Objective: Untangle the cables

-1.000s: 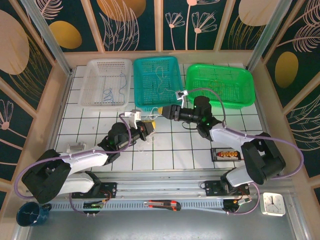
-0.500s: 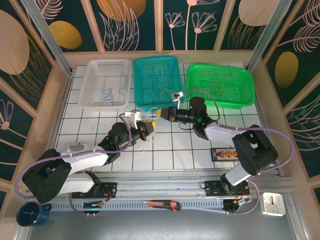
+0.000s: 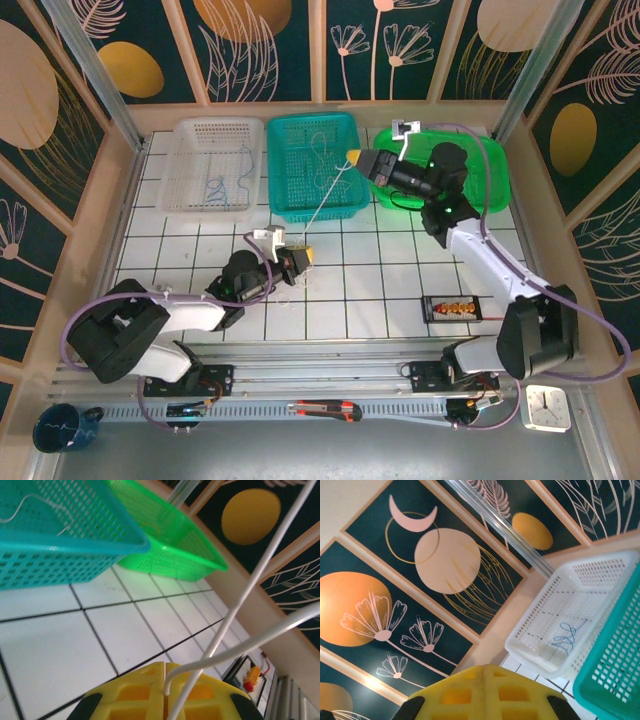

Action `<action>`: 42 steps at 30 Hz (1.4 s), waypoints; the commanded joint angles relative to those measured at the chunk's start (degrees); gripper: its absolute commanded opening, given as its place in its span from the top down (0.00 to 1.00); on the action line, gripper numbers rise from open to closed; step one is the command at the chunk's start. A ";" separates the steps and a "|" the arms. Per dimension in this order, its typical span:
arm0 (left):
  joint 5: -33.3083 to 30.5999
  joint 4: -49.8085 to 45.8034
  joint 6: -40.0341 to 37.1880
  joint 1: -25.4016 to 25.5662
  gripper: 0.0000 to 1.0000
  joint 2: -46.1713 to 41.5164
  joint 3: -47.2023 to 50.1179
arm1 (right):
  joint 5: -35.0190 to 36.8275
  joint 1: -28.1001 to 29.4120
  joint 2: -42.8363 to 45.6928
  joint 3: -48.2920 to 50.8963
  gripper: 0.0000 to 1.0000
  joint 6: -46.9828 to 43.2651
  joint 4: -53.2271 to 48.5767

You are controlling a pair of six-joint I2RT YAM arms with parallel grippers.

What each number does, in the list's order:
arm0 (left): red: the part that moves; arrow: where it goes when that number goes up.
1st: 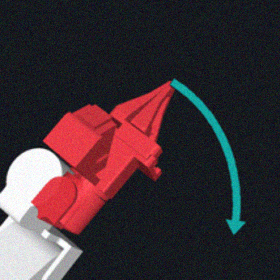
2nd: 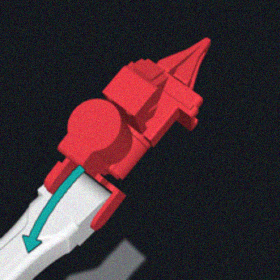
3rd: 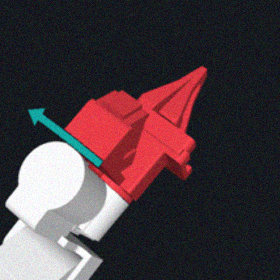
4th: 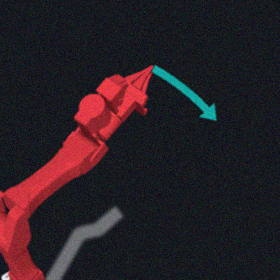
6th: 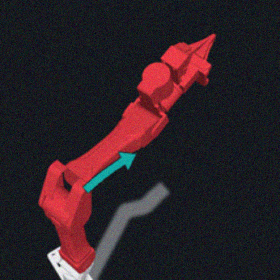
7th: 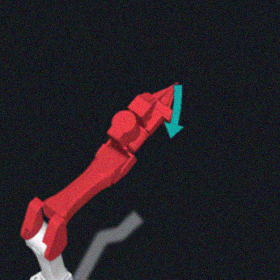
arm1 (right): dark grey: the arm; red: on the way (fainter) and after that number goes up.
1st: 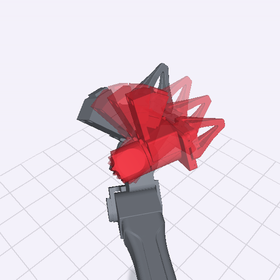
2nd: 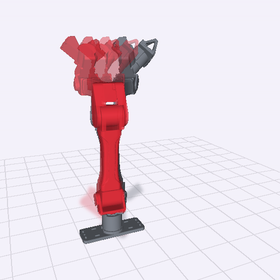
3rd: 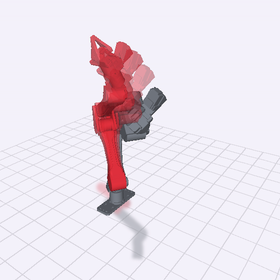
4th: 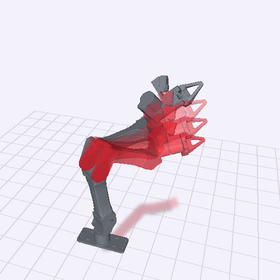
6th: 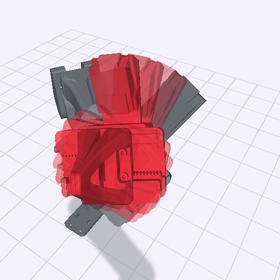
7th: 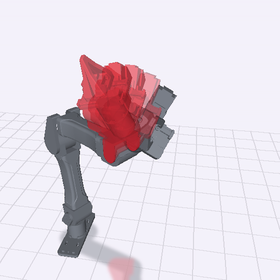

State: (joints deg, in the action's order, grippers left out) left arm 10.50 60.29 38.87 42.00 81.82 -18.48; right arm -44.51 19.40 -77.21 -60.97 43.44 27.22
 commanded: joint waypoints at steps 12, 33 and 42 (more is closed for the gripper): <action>2.39 1.65 1.37 -0.07 0.82 8.20 1.17 | 3.73 -1.80 4.17 -15.22 1.00 1.82 2.00; 1.64 -22.22 -9.67 -0.08 0.41 -0.79 -6.37 | 18.65 7.20 13.13 26.79 0.48 -8.30 -9.37; 3.39 -42.46 -20.85 0.35 0.29 5.54 -17.76 | 22.32 6.66 15.55 33.46 0.42 -6.79 -8.48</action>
State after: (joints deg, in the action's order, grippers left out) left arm 13.08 27.86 23.94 42.02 85.67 -33.36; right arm -24.62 26.33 -62.96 -28.27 36.38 16.51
